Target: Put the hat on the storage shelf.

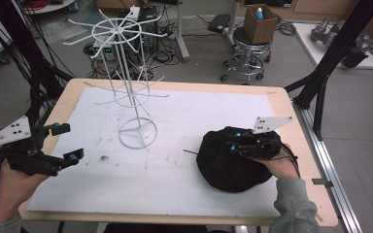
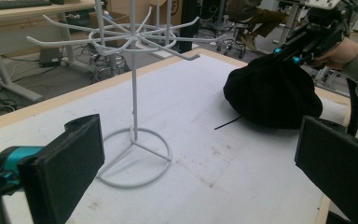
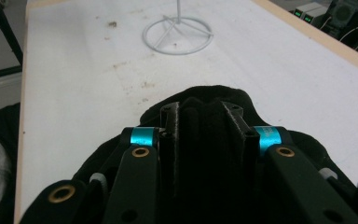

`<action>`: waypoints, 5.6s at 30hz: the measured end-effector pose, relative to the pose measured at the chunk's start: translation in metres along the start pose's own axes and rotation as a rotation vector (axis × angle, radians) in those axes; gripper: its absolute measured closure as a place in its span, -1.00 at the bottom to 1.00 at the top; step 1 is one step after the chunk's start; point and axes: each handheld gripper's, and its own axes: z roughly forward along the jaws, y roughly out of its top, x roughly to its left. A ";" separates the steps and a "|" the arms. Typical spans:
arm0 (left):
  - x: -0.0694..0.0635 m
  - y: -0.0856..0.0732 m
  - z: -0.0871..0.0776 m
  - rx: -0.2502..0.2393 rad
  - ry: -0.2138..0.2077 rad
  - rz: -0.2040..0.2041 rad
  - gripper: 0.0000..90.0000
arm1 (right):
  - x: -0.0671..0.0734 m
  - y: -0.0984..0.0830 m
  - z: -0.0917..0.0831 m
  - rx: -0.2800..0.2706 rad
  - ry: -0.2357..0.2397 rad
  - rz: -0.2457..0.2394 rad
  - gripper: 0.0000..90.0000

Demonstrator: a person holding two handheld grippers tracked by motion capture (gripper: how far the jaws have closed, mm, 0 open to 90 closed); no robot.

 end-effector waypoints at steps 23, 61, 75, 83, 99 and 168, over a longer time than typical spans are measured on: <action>0.000 0.002 -0.004 -0.003 -0.015 -0.002 -0.96 | 0.011 0.063 -0.040 -0.148 -0.078 -0.001 0.59; -0.001 0.003 -0.005 -0.013 -0.063 -0.040 -0.96 | 0.019 0.183 -0.110 -0.271 -0.060 -0.030 0.59; -0.005 -0.001 -0.016 -0.004 -0.045 -0.035 -0.96 | 0.021 0.228 -0.124 -0.250 -0.060 -0.077 0.60; -0.010 -0.004 -0.026 0.015 -0.022 -0.032 -0.96 | 0.017 0.244 -0.139 -0.264 -0.075 -0.074 0.60; -0.014 -0.005 -0.044 0.000 0.013 -0.026 -0.96 | 0.015 0.288 -0.137 -0.295 -0.091 -0.104 0.60; -0.009 -0.013 -0.058 0.005 0.069 -0.051 -0.96 | -0.004 0.273 -0.026 -0.274 0.007 -0.055 0.58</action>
